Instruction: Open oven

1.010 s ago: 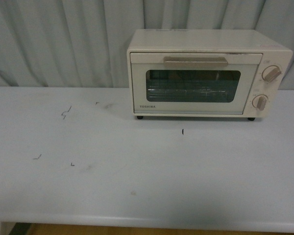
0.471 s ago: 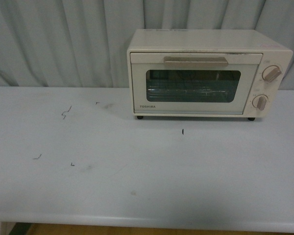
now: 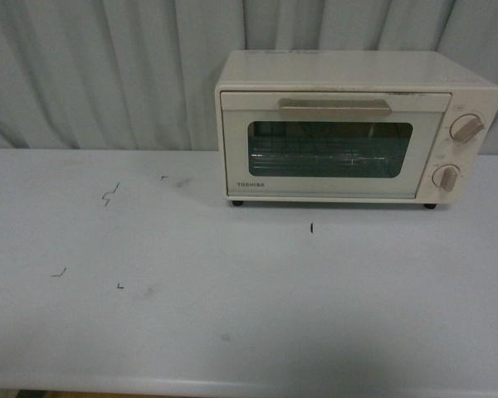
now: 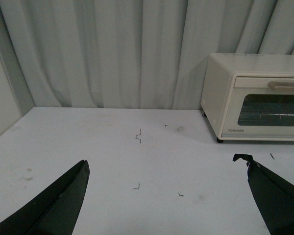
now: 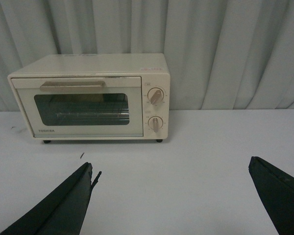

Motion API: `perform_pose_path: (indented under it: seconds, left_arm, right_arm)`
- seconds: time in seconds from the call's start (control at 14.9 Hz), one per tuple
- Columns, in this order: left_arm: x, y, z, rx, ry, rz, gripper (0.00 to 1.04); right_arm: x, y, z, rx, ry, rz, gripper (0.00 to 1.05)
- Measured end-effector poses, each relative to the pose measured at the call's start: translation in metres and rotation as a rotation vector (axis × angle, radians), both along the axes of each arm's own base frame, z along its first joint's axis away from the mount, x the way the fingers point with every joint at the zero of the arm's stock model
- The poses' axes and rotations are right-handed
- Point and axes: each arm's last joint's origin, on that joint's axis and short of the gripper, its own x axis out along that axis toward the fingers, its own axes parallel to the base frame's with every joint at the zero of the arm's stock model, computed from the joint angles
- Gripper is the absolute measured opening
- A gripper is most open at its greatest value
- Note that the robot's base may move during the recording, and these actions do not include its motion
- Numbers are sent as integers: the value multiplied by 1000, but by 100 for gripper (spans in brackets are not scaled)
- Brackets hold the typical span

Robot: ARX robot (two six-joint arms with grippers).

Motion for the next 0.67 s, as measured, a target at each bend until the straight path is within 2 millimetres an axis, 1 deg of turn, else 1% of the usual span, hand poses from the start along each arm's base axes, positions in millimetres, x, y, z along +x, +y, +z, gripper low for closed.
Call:
perform_pose_path:
  seconds: [0.67]
  left_arm:
    - [0, 0, 0, 0, 0, 0, 98]
  right_arm:
    - [0, 0, 0, 0, 0, 0, 98]
